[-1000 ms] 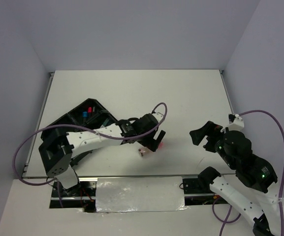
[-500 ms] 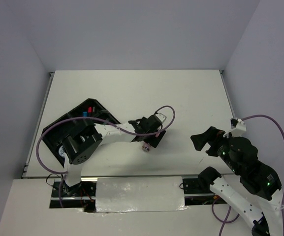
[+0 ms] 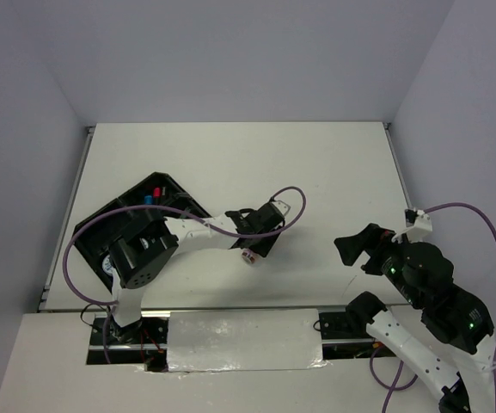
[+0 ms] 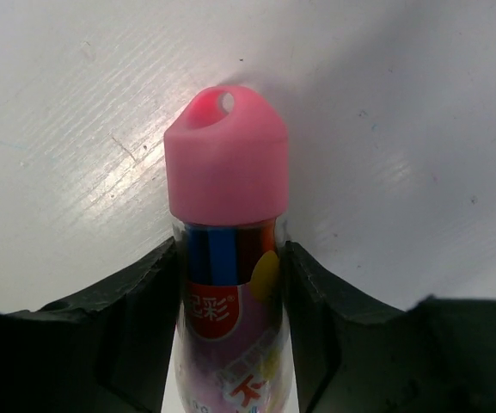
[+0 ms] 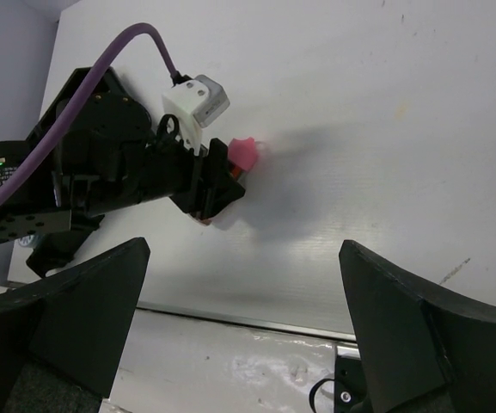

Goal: Sort the stationery into containers
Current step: Pick up the stationery from the center of the board, then place the stationery in the storage box.

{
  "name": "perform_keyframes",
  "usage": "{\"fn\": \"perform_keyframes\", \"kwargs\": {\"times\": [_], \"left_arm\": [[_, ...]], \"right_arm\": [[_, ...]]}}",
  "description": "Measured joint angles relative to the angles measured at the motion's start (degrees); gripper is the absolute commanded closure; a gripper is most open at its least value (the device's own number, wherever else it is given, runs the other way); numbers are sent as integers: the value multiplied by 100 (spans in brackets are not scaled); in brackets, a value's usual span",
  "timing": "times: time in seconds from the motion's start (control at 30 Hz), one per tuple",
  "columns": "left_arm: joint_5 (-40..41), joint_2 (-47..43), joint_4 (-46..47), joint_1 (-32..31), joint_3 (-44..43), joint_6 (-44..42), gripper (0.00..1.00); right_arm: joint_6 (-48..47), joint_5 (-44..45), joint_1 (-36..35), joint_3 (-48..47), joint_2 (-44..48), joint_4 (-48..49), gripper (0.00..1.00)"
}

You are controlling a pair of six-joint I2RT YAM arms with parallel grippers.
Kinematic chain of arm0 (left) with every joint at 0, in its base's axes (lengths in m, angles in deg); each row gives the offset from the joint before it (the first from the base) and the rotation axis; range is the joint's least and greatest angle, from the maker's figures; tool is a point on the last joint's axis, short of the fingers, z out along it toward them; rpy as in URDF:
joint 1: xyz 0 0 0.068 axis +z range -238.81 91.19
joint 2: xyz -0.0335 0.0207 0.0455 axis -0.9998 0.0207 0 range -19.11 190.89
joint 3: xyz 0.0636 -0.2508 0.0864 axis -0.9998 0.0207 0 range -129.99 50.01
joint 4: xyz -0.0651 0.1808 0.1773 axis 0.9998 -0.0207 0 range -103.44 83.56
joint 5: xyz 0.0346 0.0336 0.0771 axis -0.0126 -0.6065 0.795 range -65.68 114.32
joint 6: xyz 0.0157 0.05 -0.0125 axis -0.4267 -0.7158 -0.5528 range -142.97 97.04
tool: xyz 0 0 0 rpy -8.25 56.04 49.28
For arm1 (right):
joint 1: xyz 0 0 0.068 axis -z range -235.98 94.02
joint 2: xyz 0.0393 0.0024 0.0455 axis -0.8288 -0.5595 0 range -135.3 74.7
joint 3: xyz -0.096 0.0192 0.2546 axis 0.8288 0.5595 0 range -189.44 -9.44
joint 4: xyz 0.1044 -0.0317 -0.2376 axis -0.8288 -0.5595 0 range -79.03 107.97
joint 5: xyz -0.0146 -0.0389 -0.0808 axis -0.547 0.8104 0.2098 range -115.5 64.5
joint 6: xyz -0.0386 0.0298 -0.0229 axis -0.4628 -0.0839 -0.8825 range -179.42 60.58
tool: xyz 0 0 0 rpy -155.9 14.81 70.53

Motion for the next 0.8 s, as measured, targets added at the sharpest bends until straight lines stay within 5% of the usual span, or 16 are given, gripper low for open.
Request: {"fn": "perform_keyframes", "kwargs": {"times": [0.27, 0.57, 0.8], "left_arm": [[439, -474, -962, 212, -103, -33, 100], [1591, -3560, -1414, 3364, -76, -538, 100], [1397, -4889, -1062, 4304, 1851, -2302, 100]], "right_arm": [[-247, -136, 0, -4, 42, 129, 0], [-789, -673, 0, 81, -52, 538, 0], [-1091, -907, 0, 271, -90, 1217, 0]]}}
